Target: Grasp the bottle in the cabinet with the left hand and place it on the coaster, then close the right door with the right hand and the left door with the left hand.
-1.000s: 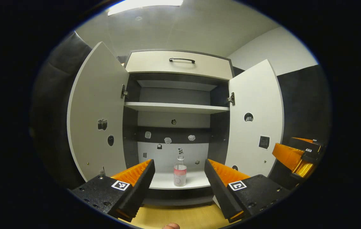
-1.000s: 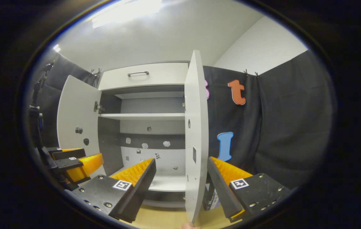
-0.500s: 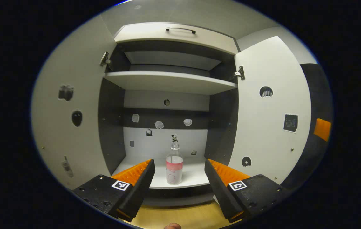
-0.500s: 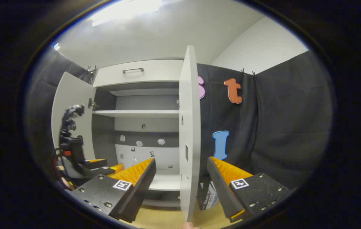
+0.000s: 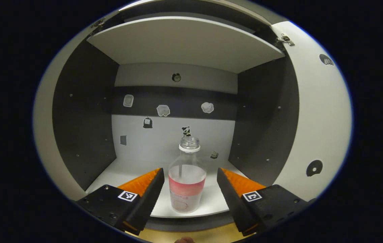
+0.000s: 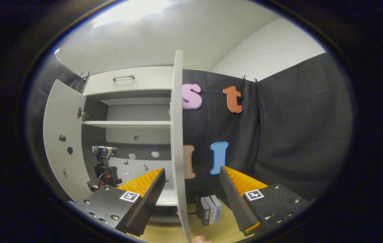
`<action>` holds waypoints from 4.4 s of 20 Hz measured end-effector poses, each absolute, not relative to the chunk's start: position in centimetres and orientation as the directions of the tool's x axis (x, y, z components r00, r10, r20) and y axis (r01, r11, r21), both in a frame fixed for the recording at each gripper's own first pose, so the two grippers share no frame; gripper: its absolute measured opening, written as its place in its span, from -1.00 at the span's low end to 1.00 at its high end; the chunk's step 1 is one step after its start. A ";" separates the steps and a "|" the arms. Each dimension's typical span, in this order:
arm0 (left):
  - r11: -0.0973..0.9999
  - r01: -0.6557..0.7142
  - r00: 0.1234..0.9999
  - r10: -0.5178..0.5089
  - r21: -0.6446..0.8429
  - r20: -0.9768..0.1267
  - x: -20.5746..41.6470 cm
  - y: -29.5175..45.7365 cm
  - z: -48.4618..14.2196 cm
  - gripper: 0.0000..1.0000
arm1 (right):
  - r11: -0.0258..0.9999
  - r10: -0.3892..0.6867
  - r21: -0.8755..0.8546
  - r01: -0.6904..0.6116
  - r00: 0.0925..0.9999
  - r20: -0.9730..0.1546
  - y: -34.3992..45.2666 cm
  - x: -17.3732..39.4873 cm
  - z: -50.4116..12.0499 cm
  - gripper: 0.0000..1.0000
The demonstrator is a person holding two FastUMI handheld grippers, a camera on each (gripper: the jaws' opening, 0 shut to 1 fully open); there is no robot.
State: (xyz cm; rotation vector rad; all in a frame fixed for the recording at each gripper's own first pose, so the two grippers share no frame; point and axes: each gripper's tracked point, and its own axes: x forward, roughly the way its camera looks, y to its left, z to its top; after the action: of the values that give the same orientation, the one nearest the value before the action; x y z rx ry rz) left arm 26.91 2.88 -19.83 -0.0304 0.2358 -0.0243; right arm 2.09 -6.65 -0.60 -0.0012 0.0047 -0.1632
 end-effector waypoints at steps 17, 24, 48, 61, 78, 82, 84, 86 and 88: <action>0.989 0.146 0.967 -0.148 -0.021 -0.207 22.8 2.7 -18.8 0.51 | 0.986 -0.165 0.019 0.165 0.986 0.006 -7.8 1.5 -0.4 0.93; 0.966 0.257 0.947 -0.255 -0.013 -0.196 11.4 1.9 -20.2 0.51 | 0.990 -0.136 0.027 0.135 0.990 0.030 -7.7 -1.2 0.9 0.92; 0.933 0.169 0.726 -0.336 -0.318 -0.600 -7.4 -1.5 -49.4 0.54 | 0.980 -0.196 -0.014 0.197 0.980 0.040 -10.6 -7.5 3.5 0.92; 0.962 0.188 0.768 -0.270 -0.199 -0.580 -10.5 -2.0 -51.6 0.55 | 0.984 -0.170 -0.038 0.172 0.985 0.035 -9.6 -6.4 3.2 0.94; 0.966 0.213 0.738 -0.259 -0.148 -0.624 -11.1 -1.3 -49.1 0.60 | 0.992 -0.127 -0.018 0.127 0.992 0.011 -8.3 -4.0 1.1 0.92; 0.958 0.252 0.774 -0.285 -0.137 -0.566 -10.4 -2.0 -44.9 0.59 | 0.993 -0.121 -0.009 0.121 0.993 0.009 -8.3 -3.4 0.5 0.93; 0.951 0.280 0.791 -0.306 -0.131 -0.529 -10.0 -2.5 -42.4 0.60 | 0.993 -0.115 0.003 0.115 0.993 0.005 -8.4 -3.0 0.1 0.93; 0.946 0.300 0.807 -0.322 -0.127 -0.496 -9.6 -3.1 -39.8 0.59 | 0.994 -0.113 0.012 0.113 0.994 0.000 -8.4 -2.6 -0.2 0.93; 0.945 0.306 0.829 -0.324 -0.116 -0.455 -8.9 -3.3 -37.1 0.58 | 0.994 -0.110 0.021 0.110 0.994 -0.004 -8.6 -2.3 -0.6 0.93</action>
State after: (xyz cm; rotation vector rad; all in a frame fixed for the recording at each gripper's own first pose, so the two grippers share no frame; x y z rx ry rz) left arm -8.93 -3.33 -37.07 -0.0387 0.4899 -0.3344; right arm -2.33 -8.65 -0.57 0.0212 0.0033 -0.1100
